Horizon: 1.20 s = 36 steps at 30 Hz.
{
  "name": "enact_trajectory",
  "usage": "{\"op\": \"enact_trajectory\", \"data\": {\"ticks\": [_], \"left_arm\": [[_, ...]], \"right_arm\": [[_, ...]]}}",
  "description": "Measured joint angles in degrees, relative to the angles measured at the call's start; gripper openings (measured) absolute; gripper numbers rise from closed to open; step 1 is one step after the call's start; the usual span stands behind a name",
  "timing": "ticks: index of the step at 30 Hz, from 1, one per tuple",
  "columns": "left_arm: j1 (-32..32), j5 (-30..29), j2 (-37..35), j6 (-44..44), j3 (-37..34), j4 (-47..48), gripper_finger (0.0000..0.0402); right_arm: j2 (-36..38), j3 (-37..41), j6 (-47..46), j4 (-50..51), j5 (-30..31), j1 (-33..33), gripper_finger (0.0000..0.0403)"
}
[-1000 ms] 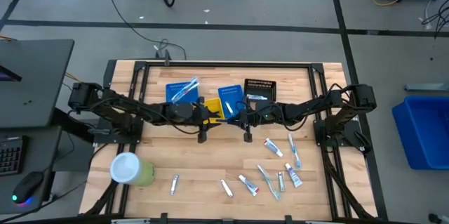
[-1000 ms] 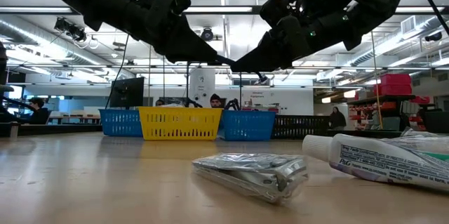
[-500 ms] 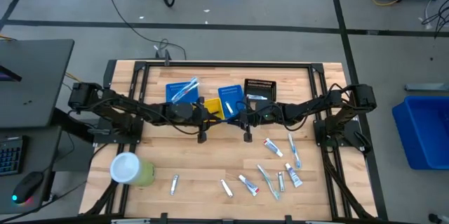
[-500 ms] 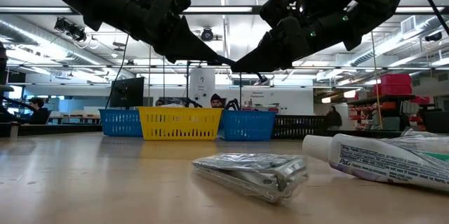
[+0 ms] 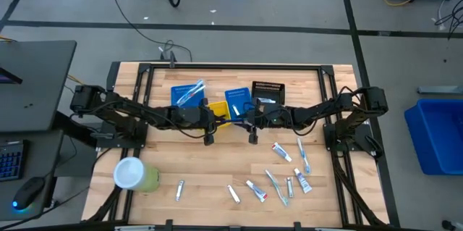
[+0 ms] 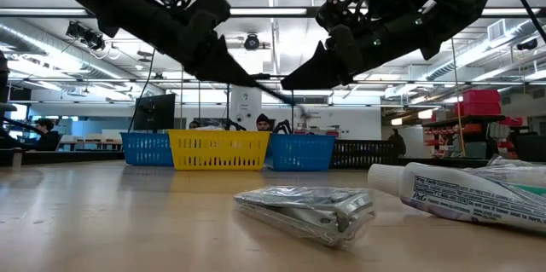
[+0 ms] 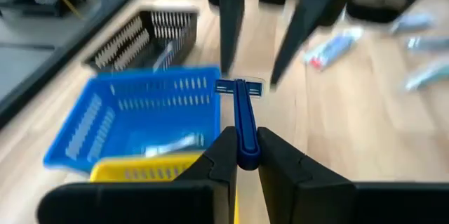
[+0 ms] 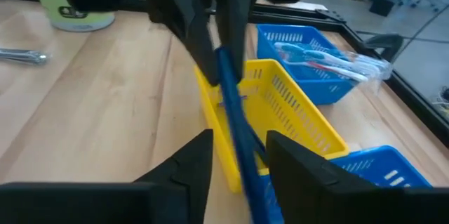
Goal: Pick & Place Travel size toiletries
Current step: Put the razor into the yellow bin
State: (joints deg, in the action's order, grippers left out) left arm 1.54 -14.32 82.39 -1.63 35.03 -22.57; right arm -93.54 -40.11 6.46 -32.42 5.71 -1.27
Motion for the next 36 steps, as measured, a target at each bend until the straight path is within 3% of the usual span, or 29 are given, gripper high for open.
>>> {"op": "enact_trajectory", "data": {"ticks": [8, 14, 20, 25, 36], "left_arm": [[0.2, -9.7, -5.9, -0.5, 0.0, 8.7, 0.0045], [0.3, -12.0, -12.7, -3.2, -0.1, 18.5, 0.0044], [0.3, -11.1, -14.3, -11.2, -0.6, 28.6, 0.0048], [0.3, -10.0, -12.8, -15.3, -2.5, 28.6, 0.0046], [0.3, -10.3, -6.2, -12.7, -3.4, 19.6, 0.0109]], "right_arm": [[0.0, 0.0, 0.0, 0.1, 0.2, 0.5, 0.0174], [0.0, 0.0, 0.0, 0.5, 0.2, 0.5, 0.0179], [0.0, 0.1, -1.1, 2.0, 0.2, 0.5, 0.0173], [0.0, 0.1, -1.1, 1.8, 0.2, 0.5, 0.0173], [0.0, 0.1, -1.7, 1.6, 0.2, 0.5, 0.017]]}}
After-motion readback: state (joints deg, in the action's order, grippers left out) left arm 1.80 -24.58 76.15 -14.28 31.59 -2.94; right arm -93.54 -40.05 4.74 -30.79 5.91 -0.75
